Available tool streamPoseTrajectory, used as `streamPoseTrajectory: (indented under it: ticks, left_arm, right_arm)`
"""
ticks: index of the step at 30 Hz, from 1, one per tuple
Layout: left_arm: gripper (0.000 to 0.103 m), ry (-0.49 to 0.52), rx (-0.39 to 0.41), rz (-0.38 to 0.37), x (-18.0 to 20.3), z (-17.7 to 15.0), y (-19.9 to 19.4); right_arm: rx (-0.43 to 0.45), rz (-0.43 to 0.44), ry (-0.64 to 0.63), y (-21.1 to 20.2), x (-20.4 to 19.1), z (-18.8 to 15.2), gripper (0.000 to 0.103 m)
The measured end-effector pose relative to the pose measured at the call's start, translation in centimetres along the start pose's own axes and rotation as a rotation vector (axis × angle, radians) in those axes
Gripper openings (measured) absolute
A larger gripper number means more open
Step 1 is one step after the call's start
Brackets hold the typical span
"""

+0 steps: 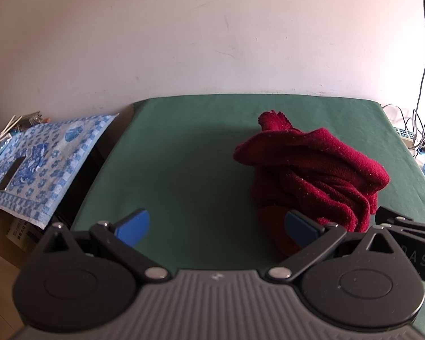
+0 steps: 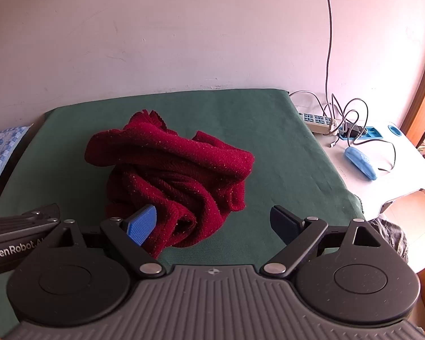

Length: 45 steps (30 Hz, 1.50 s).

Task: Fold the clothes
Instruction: 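Grasp the red sweater with the right tool while the left tool grasps another edge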

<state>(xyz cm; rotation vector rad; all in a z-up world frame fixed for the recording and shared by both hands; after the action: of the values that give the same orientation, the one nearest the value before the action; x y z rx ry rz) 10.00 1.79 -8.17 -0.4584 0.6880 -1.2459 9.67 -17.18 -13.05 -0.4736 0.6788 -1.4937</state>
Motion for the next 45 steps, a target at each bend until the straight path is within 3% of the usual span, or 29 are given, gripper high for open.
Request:
streamPoseTrajectory:
  ticks: [3,13,21,23,25,26,28,31,36,39,41,42,45]
  left_arm:
    - [0.102,0.007,-0.009,-0.014,0.3,-0.8,1.0]
    - [0.102,0.134,-0.054,-0.058,2.9,-5.4,4.1]
    - [0.102,0.191,-0.059,-0.108,5.5,-6.3,4.5]
    - [0.102,0.197,-0.066,-0.101,5.7,-6.4,4.9]
    - [0.102,0.205,-0.078,-0.094,5.8,-6.6,5.4]
    - [0.102,0.209,-0.084,-0.095,6.0,-6.7,5.7]
    - [0.102,0.203,-0.097,-0.107,6.4,-6.6,6.2]
    - [0.102,0.197,-0.105,-0.132,7.3,-6.5,6.8]
    - [0.098,0.243,-0.078,-0.151,9.4,-6.1,7.9]
    - [0.084,0.249,-0.096,-0.191,10.6,-6.1,8.6]
    - [0.059,0.240,-0.120,-0.247,11.3,-6.1,8.6]
    - [0.053,0.235,-0.130,-0.277,11.6,-6.1,8.6]
    - [0.042,0.215,-0.133,-0.303,11.3,-5.4,8.7]
  right_arm:
    - [0.028,0.027,0.016,0.8,0.7,-0.1,0.090]
    - [0.002,0.051,-0.037,5.8,2.1,0.0,0.085]
    - [0.094,0.104,-0.420,9.7,-4.4,3.8,0.084]
    - [0.078,0.088,-0.474,11.6,-5.1,4.0,0.077]
    - [0.036,0.085,-0.485,13.0,-4.8,3.9,0.037]
    - [0.036,0.086,-0.462,13.0,-4.4,4.0,0.037]
    - [0.066,0.089,-0.422,12.1,-3.0,4.3,0.020]
    - [0.113,0.040,-0.367,10.0,0.2,4.8,0.017]
    - [0.158,-0.116,-0.196,5.6,8.6,5.4,0.015]
    - [0.182,-0.202,-0.077,2.5,13.7,5.1,0.015]
    - [0.187,-0.223,-0.005,0.6,16.2,4.5,0.015]
    - [0.190,-0.230,0.025,-0.3,17.1,4.2,0.015]
    - [0.208,-0.254,0.106,-2.6,19.2,3.7,0.015]
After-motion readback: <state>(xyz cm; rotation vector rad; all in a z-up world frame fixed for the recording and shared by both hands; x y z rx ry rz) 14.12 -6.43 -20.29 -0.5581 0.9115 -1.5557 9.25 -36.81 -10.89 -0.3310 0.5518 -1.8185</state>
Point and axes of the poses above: each gripper's, at about its wrist camera, not at the fingertips, and y roughly the way its jaws point, x to its right, z to its top, the point moved 10 cm from there along y, roughly the way its jaws point, and after that the axes turned 12 degrees about z, right-handed, at the moved point
